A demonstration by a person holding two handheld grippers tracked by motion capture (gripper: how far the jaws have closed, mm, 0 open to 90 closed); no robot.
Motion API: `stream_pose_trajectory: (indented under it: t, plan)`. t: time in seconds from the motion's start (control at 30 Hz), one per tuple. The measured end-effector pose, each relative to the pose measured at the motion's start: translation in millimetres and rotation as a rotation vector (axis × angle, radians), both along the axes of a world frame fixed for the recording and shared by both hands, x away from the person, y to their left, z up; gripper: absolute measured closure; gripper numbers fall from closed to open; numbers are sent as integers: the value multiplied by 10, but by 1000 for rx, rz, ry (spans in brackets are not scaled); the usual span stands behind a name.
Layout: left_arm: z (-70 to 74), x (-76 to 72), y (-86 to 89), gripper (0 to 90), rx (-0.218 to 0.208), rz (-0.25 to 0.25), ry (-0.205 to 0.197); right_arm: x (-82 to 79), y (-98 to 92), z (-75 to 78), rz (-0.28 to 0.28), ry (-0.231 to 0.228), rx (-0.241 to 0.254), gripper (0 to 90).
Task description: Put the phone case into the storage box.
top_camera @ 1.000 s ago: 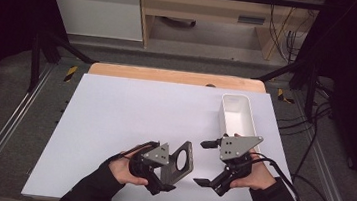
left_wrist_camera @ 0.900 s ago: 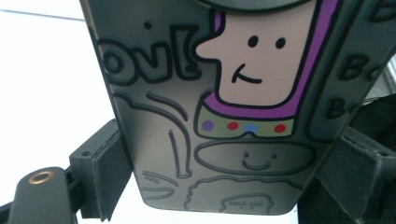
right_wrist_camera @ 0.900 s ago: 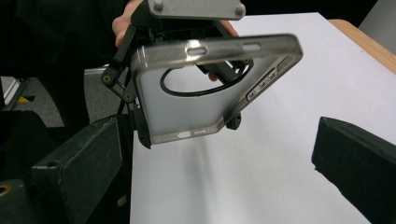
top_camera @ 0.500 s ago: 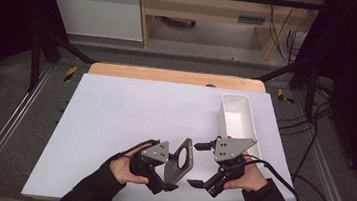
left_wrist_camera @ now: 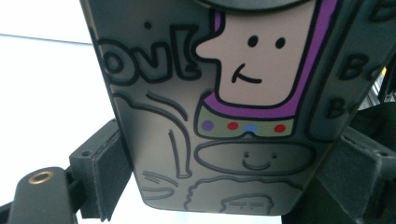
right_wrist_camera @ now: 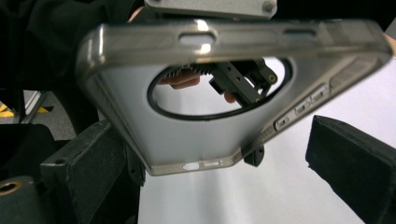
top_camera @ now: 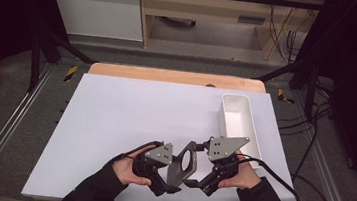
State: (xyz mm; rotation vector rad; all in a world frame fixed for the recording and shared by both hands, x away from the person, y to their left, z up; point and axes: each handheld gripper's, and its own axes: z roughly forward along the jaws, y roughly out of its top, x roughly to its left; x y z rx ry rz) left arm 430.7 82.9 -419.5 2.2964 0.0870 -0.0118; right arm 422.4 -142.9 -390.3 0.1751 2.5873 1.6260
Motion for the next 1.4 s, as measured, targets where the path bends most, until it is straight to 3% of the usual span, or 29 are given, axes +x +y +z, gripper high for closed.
stream_pose_trajectory:
  t: [0.43, 0.93, 1.4]
  plan:
    - [-25, -20, -31, 115, 0, -36, -10, 6, 43, -35, 60, 9, 9, 103]
    - [-45, -23, -43, 115, 5, -42, -36, 13, 47, -41, 69, 20, 11, 113]
    - [-58, -17, -43, 112, 11, -40, -26, 18, 49, -50, 70, 20, 3, 121]
